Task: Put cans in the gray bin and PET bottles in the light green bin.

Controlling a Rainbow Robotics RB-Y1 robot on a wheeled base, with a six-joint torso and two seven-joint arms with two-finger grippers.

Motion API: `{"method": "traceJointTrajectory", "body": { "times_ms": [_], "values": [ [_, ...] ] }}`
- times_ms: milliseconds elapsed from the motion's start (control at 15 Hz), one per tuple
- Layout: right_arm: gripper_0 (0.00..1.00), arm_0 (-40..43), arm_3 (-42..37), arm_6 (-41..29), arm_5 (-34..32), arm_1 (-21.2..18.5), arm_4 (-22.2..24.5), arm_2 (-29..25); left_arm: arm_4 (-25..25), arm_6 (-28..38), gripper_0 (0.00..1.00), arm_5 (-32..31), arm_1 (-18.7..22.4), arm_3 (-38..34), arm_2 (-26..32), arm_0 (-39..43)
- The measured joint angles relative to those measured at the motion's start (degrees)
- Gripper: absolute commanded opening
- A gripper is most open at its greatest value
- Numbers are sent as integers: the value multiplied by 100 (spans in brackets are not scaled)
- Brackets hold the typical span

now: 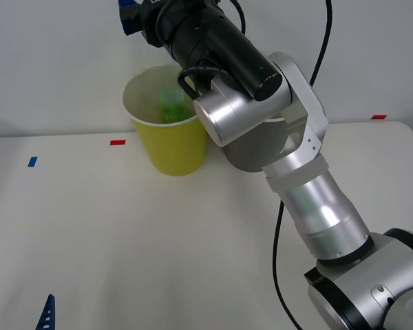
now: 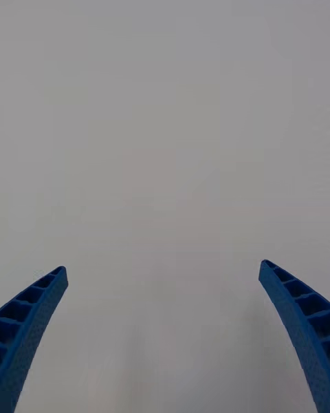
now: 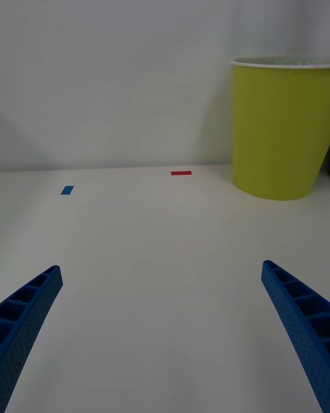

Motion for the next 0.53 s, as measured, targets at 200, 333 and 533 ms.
{"method": "traceJointTrajectory", "body": {
  "times_ms": [200,333,533],
  "values": [
    [100,0,0,-36,51,6,4,67,0,0,100,0,0,0,0,0],
    [100,0,0,-62,42,6,-24,74,0,0,100,0,0,0,0,0],
    [100,0,0,-103,41,34,-64,63,0,0,100,0,0,0,0,0]
  ]
}}
